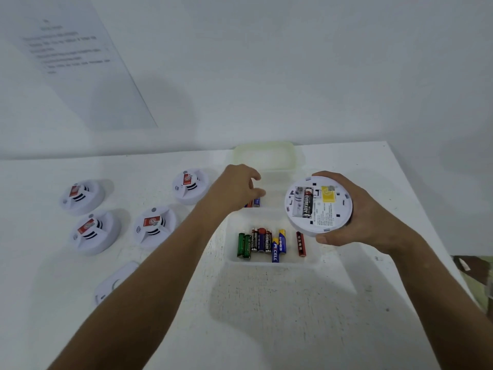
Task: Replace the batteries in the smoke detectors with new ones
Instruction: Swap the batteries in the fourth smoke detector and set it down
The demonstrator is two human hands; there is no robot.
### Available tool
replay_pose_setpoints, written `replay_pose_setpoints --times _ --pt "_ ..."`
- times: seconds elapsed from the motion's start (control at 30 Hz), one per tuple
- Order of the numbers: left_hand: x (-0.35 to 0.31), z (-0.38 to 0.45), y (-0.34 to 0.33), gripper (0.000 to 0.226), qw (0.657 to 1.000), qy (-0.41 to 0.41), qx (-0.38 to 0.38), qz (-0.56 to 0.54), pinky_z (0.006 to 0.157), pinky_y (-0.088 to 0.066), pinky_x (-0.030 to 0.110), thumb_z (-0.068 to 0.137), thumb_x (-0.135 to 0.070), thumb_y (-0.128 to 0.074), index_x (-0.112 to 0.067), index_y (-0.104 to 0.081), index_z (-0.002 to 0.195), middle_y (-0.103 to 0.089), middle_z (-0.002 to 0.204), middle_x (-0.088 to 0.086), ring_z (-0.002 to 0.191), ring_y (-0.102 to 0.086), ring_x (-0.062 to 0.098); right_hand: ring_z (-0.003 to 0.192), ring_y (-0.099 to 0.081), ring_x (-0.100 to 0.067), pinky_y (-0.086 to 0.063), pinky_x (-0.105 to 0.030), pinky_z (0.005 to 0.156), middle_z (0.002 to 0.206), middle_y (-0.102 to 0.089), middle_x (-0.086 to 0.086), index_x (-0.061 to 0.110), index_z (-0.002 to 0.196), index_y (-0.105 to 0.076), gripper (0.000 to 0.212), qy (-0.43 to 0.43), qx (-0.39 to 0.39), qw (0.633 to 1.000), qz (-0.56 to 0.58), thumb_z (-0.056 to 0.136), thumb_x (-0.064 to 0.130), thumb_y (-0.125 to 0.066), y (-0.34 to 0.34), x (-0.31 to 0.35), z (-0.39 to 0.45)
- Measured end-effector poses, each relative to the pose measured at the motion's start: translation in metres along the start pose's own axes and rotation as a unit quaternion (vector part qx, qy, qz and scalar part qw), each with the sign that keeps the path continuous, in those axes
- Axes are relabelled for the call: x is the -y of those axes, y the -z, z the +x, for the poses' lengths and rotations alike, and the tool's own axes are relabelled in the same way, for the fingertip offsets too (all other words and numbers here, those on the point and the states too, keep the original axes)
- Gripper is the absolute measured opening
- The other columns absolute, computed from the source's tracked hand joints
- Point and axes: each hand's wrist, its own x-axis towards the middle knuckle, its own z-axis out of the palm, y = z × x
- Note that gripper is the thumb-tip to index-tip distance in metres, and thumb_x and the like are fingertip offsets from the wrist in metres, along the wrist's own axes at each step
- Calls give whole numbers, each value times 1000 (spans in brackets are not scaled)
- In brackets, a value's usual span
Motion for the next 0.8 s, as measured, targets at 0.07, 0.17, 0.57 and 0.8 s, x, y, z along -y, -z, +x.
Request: replay_pose_setpoints --times 0.07,0.17,0.57,0.8 --pt "-1 12 -8 49 999 13 26 30 80 -45 24 84 -33 -73 -12 -61 127 -65 116 6 97 -60 17 120 -57 -9 -52 -18 88 124 -60 15 28 132 -49 94 -5 -2 1000 4 46 30 -88 1 -3 -2" --pt "-1 24 -16 53 997 34 38 63 76 -43 25 81 -33 -76 -14 -59 127 -56 127 6 104 -60 20 120 -57 -8 -52 -19 87 125 -59 14 27 133 -49 96 -16 -2 1000 4 46 29 -89 3 -8 -4" --pt "-8 30 -33 41 999 33 41 1 69 -51 25 79 -23 -78 -14 -65 117 -65 111 5 84 -64 16 121 -56 -9 -51 -17 89 126 -59 15 23 134 -48 98 -26 -11 1000 8 46 32 -88 5 -20 -7" --pt "-39 -10 -1 21 973 7 -70 -219 45 -50 20 84 -22 -67 -27 -67 104 -71 89 0 63 -66 15 119 -56 -5 -51 -17 88 124 -59 19 26 133 -48 96 -21 -18 1000 13 45 31 -88 4 -14 -7"
